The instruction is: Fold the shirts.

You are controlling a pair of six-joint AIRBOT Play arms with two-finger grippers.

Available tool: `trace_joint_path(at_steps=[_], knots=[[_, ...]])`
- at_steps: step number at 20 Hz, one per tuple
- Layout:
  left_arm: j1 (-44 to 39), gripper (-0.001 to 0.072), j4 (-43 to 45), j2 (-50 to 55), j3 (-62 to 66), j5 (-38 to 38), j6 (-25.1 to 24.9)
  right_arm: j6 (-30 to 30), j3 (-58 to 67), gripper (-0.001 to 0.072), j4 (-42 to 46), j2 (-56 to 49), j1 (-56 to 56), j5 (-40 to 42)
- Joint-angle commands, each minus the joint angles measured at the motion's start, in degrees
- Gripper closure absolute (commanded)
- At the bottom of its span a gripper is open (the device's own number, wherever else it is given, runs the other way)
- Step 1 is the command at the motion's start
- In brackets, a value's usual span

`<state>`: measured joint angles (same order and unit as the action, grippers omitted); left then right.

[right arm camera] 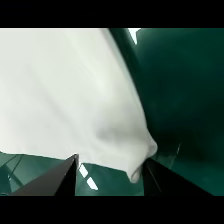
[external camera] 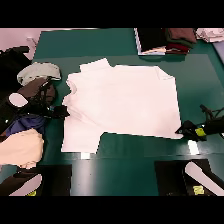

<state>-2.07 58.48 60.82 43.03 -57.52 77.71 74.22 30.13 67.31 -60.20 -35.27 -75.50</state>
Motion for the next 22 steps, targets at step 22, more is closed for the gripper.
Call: trace_joint_path(at_steps=[22], knots=[[0.0,0.0682,6.6,-24.6,68.7,5.7,6.6,2.4,81.8,0.0700,9.6,18.3,23.6,-0.7]])
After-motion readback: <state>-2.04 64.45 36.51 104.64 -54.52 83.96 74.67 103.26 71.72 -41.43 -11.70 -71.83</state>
